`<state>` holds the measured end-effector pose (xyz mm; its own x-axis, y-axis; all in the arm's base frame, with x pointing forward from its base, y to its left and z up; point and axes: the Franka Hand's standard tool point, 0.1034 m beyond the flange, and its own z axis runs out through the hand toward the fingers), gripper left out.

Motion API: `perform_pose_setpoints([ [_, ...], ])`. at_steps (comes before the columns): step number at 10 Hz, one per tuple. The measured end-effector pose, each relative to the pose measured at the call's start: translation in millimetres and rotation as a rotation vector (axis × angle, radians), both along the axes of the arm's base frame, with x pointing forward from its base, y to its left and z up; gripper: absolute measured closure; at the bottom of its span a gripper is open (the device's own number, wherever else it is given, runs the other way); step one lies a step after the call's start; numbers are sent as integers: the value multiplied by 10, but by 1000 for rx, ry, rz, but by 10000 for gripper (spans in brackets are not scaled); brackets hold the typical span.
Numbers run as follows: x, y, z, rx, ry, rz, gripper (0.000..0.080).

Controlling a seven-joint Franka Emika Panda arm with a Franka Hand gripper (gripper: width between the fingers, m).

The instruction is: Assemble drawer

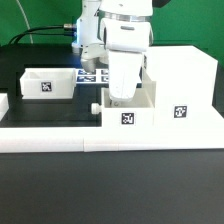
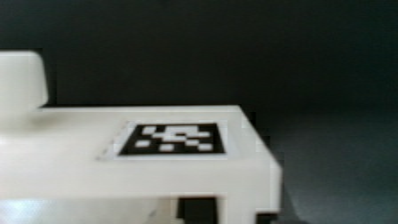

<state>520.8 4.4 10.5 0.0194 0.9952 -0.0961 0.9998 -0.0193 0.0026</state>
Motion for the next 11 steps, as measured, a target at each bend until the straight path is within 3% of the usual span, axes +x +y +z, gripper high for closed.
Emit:
perform_pose_setpoints([
  [11,-2,-41,6,-19,18,18,757],
])
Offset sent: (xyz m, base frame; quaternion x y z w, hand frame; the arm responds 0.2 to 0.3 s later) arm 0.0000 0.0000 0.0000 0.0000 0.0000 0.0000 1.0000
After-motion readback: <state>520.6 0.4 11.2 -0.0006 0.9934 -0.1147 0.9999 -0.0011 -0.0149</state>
